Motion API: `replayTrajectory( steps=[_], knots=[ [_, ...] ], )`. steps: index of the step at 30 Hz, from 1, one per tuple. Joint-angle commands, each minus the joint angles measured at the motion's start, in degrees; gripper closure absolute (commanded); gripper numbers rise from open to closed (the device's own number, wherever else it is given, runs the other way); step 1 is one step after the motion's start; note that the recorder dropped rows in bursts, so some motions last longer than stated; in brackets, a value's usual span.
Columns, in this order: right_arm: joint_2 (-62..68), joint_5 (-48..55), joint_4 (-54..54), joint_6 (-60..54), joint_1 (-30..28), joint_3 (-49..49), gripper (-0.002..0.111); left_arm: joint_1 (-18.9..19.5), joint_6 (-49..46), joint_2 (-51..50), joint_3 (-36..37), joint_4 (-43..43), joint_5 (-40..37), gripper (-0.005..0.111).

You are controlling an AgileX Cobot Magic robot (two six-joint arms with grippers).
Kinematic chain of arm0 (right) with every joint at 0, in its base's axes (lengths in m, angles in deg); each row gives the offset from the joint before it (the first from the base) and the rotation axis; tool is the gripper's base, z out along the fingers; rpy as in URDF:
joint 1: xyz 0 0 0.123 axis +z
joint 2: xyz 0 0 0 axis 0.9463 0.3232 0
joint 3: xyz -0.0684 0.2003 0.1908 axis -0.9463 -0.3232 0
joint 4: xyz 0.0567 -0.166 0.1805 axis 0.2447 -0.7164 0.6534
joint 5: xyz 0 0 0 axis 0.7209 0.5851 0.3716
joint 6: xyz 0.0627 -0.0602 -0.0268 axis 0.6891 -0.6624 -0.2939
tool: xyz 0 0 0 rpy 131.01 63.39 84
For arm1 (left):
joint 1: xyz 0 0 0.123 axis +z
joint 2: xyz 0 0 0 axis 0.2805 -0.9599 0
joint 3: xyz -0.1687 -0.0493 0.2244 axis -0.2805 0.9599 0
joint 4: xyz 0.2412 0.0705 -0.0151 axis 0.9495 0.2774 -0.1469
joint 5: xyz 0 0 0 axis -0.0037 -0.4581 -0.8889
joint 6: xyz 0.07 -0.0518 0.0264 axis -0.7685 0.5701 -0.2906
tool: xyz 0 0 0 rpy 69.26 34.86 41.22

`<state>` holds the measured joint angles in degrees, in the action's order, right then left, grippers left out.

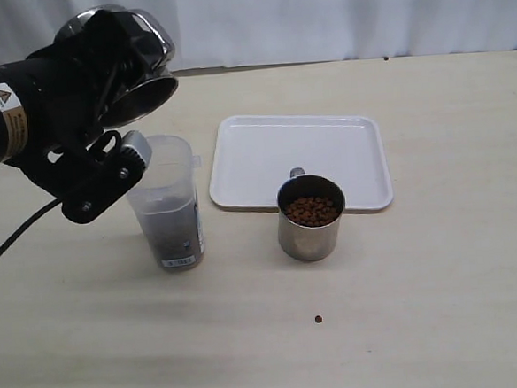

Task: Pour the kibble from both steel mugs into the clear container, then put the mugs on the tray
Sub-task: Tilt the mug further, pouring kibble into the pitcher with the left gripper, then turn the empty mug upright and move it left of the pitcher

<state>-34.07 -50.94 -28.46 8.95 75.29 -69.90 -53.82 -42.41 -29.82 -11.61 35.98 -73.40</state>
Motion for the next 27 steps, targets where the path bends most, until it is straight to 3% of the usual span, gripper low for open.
replayTrajectory(
  steps=[1, 9, 15, 27],
  knots=[
    [-0.2, -0.1, 0.1, -0.1, 0.2, -0.1, 0.103, -0.5, -3.8, 0.1, -0.5, 0.0, 1.3, 0.107],
    [-0.2, -0.1, 0.1, -0.1, 0.2, -0.1, 0.103, -0.6, -9.7, 0.1, -1.4, 0.0, 4.3, 0.107],
    [-0.2, -0.1, 0.1, -0.1, 0.2, -0.1, 0.103, -8.2, -14.8, 0.1, -1.4, 0.0, -2.5, 0.107],
    [-0.2, -0.1, 0.1, -0.1, 0.2, -0.1, 0.103, -8.5, -16.6, 0.1, -1.4, 0.0, -5.0, 0.107]
  ],
)
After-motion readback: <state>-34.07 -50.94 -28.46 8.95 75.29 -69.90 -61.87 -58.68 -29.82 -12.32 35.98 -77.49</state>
